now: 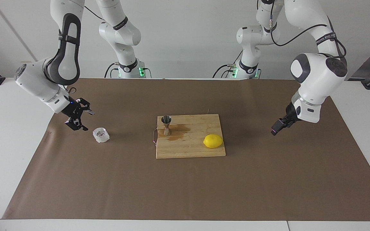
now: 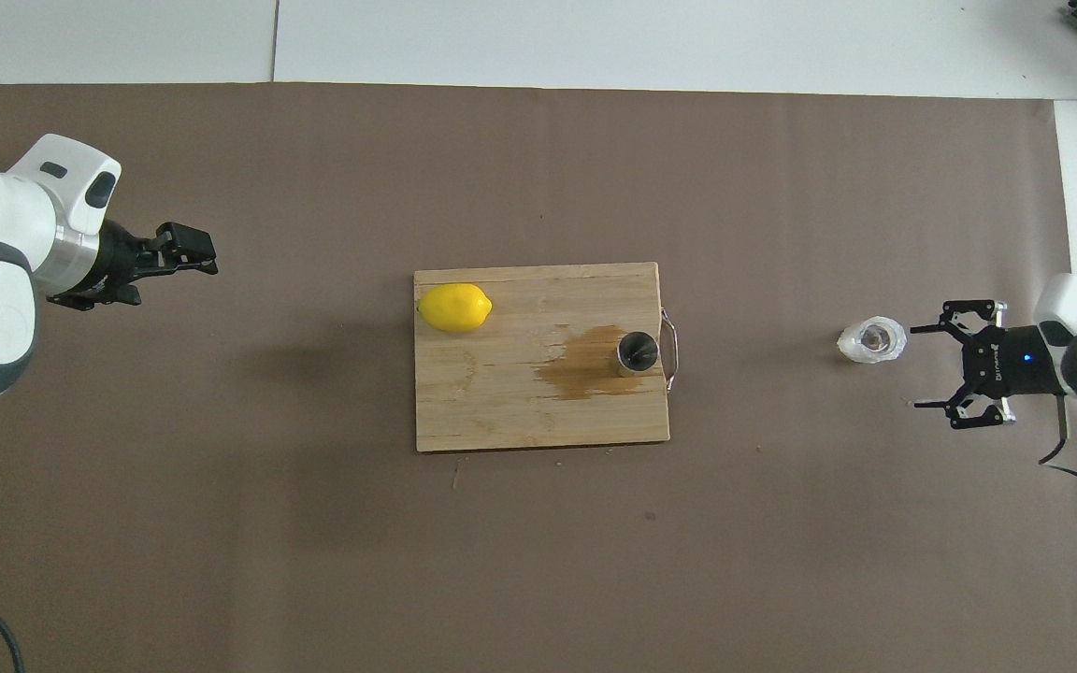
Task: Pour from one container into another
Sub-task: 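Retract the left gripper while the right gripper reaches the clear glass, then close the right gripper around the clear glass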
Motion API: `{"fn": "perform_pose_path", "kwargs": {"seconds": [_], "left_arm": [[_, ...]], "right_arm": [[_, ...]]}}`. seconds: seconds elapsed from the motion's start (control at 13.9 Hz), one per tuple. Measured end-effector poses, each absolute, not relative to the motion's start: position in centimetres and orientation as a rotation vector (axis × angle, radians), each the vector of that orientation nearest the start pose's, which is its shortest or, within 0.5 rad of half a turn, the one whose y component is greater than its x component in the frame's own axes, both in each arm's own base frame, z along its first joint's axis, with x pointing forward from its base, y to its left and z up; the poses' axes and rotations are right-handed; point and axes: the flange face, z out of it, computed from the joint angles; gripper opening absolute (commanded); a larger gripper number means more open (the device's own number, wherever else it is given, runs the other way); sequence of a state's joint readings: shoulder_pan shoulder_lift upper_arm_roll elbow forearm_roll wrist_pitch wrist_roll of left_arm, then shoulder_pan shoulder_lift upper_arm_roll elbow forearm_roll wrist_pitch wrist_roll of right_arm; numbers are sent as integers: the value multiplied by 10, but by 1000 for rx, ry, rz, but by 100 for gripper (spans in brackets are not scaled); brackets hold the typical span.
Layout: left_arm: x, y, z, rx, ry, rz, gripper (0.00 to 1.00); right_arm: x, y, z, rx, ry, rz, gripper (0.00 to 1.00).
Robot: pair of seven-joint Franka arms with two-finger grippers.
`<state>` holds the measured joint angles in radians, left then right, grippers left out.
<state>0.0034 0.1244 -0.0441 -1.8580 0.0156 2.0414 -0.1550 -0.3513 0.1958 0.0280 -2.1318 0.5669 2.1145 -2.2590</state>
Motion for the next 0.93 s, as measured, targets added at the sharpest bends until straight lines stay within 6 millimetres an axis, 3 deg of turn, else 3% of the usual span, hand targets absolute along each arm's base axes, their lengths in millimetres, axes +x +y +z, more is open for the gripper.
{"fn": "perform_pose_path", "kwargs": {"seconds": [0.22,0.43,0.65,0.93], "left_arm": [[590,-22,479,-3082,-5,-71,100],[581,-24,522,-3064,98,-11,100],[568,-27,570,-3084,103,-17,100],[542,-37,607,-3109,122,-8,100]], "right_arm": [[534,-156,290,2360,2446,719,100],[537,-160,281,2364,2453,719,100],[545,-162,287,2347,2442,733,100],[550,-159,288,2355,2427,773,100]]}}
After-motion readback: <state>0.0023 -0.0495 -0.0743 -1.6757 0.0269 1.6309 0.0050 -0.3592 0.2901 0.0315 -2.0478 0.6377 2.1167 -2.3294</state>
